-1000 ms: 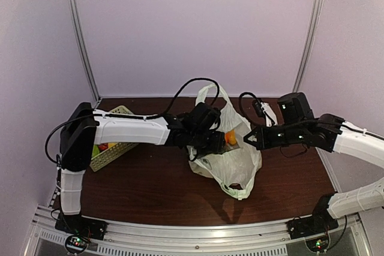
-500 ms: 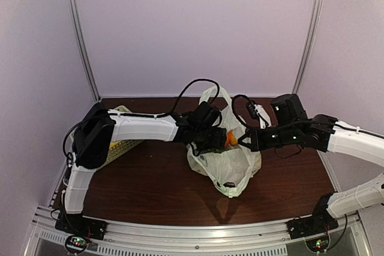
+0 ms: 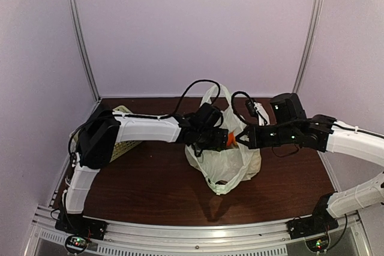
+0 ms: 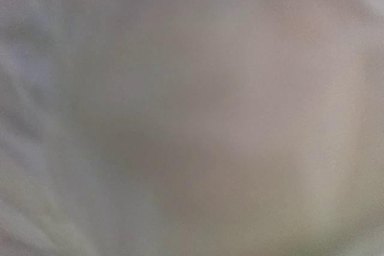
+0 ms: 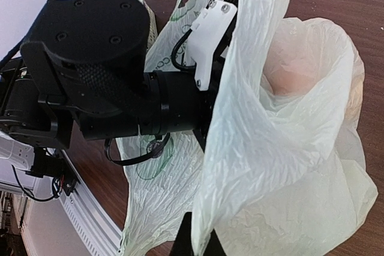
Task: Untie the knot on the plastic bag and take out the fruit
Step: Adjust the bag opening for the takeout bag.
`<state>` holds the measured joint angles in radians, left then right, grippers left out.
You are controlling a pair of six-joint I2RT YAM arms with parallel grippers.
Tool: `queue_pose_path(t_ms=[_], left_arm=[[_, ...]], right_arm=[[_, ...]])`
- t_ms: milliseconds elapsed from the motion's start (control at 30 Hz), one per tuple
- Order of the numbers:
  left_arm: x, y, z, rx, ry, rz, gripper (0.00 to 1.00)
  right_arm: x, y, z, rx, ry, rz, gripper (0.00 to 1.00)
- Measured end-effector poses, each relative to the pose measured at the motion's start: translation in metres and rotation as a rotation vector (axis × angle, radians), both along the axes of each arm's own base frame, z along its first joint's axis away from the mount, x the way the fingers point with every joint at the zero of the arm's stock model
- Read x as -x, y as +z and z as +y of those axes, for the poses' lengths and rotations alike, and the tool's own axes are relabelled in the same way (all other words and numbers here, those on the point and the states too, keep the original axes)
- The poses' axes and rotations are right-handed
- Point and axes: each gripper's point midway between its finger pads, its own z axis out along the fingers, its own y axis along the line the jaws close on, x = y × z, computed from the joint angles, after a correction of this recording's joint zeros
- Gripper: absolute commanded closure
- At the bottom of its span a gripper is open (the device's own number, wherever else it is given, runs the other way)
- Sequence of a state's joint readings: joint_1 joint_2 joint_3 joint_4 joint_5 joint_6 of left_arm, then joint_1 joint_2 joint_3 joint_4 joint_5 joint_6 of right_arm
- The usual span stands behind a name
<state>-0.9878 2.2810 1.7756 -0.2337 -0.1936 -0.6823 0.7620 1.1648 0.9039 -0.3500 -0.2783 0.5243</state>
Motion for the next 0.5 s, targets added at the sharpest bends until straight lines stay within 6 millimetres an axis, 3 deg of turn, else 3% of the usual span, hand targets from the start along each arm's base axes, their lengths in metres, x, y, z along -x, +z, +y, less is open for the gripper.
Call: queue_pose_path(t_ms=[233,500], left_arm=[[0.047,-0.008,0.011,-0.046,-0.089,0.059,0.17],[0.104,0.004,0.009,-0.063,-0.176,0.061,0.15]], right_arm=[[0.002,-0.006,-0.003,-0.003,-0.014,0.008,1.00],[0.006,-0.009,-0.014,0.013,-0.043,0.009,1.00]])
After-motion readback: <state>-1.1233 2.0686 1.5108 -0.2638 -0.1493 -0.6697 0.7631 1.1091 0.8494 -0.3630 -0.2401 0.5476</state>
